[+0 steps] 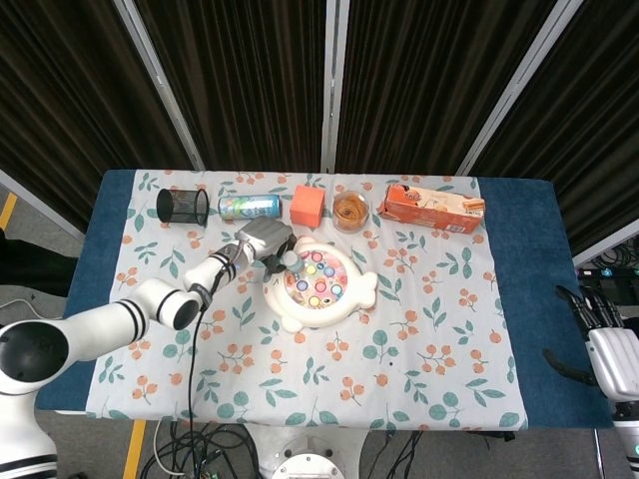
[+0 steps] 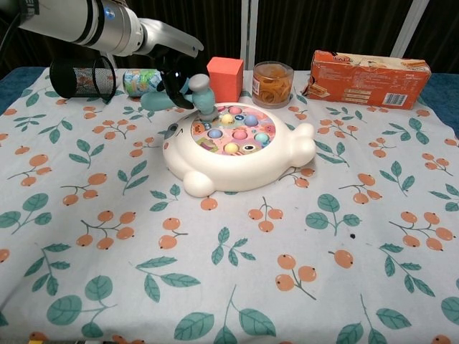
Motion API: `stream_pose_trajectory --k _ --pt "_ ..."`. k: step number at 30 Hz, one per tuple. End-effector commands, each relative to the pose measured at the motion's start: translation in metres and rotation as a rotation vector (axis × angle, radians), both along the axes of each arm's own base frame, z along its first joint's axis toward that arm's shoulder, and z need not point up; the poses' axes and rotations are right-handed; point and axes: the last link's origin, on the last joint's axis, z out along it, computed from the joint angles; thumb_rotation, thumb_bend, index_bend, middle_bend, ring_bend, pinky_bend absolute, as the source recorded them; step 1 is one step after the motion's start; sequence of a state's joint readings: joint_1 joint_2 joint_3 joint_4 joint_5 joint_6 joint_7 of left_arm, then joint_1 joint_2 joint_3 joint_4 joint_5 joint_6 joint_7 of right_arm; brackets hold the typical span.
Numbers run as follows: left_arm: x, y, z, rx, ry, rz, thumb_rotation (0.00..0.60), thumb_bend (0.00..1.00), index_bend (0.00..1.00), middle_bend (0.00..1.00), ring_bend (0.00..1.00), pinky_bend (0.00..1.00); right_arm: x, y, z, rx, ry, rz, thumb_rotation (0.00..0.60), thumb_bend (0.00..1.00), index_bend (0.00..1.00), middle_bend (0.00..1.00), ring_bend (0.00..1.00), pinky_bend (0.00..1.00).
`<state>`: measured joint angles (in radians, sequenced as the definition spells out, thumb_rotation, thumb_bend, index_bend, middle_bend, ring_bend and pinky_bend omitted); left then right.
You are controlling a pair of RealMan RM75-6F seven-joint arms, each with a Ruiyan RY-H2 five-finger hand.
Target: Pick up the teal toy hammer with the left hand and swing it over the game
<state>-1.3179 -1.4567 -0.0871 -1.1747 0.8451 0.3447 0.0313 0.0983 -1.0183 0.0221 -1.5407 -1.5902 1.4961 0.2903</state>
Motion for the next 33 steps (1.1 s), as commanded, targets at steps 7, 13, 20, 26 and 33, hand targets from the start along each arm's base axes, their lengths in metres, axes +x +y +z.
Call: stream_pose_trajectory --k 7,13,20,26,33 --pt "-0.018 -0.014 0.034 0.073 -0.140 0.052 0.600 0.75 0.69 0.71 0.59 0.62 -0.001 0.002 0.002 -0.008 -0.005 0.009 0.600 0.15 0.02 0.17 0.00 0.00" --pt "-0.068 -0.033 0.036 0.123 -0.202 0.107 0.600 0.74 0.69 0.68 0.56 0.56 0.000 -0.001 -0.001 0.007 -0.010 0.015 0.600 0.15 0.02 0.17 0.00 0.00" --pt "-0.114 -0.050 0.025 0.106 -0.149 0.129 0.600 0.74 0.65 0.65 0.51 0.49 0.001 -0.003 -0.004 0.013 -0.010 0.015 0.600 0.15 0.02 0.18 0.00 0.00" --pt "-0.134 -0.054 0.016 0.089 -0.131 0.143 0.600 0.74 0.62 0.61 0.47 0.45 0.003 -0.003 -0.006 0.017 -0.007 0.013 0.600 0.15 0.02 0.17 0.00 0.00" --pt "-0.144 -0.054 0.010 0.089 -0.110 0.134 0.600 0.73 0.55 0.56 0.42 0.44 0.005 -0.001 -0.005 0.014 -0.003 0.008 0.600 0.15 0.02 0.18 0.00 0.00"
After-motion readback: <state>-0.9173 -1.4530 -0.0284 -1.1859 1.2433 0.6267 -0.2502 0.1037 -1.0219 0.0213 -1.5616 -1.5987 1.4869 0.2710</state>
